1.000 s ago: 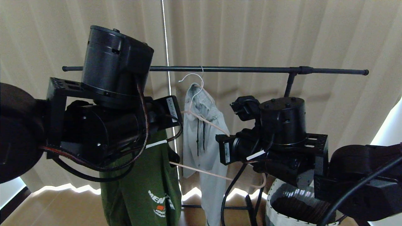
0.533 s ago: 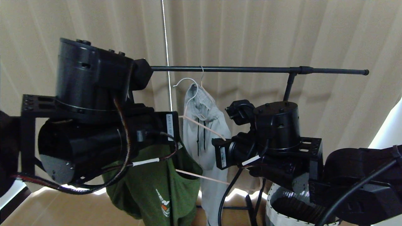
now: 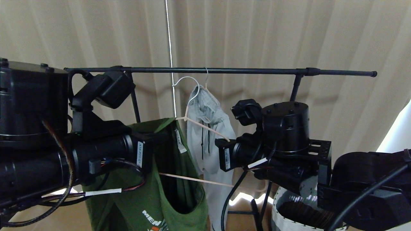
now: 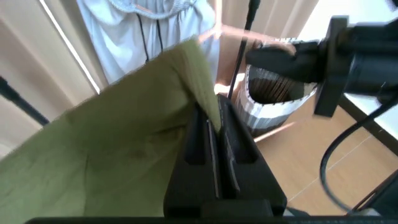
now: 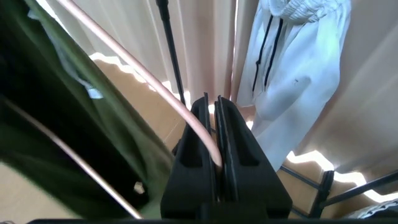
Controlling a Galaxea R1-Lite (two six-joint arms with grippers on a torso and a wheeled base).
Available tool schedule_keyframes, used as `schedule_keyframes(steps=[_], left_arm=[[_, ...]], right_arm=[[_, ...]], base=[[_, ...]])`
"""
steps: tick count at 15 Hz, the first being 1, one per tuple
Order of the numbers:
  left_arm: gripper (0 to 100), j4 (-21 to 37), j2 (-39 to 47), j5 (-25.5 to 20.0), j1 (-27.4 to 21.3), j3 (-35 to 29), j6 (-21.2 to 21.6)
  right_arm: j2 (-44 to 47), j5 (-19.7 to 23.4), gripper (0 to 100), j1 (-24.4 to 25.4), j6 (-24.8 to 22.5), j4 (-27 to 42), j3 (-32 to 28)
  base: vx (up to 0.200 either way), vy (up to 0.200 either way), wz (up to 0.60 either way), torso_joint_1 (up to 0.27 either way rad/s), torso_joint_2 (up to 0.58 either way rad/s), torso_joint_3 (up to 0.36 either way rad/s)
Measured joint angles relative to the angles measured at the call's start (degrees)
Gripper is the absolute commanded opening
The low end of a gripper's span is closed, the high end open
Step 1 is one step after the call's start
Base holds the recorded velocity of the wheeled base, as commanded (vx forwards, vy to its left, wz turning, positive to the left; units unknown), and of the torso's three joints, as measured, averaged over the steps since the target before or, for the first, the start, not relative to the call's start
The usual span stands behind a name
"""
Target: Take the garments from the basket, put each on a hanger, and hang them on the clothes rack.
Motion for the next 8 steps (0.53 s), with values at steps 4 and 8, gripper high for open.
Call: schedule_keyframes(steps=[4,8], left_arm=[[0,0.02,-1.35,0.0,0.02,1.29,1.3],[100,0.05,-2.95,-0.57,-0.32,2.28,1.45]], right_arm=[[-0.94,0.0,0,-0.07,0.18,-0.02,0.28],[-1.77,-0.09,0,-0.1,0.27,-0.06,0.38]], base=[[0.0,0.0,0.0,0.0,0.0,0.0],[0.0,0.0,0.0,0.0,0.0,0.0]])
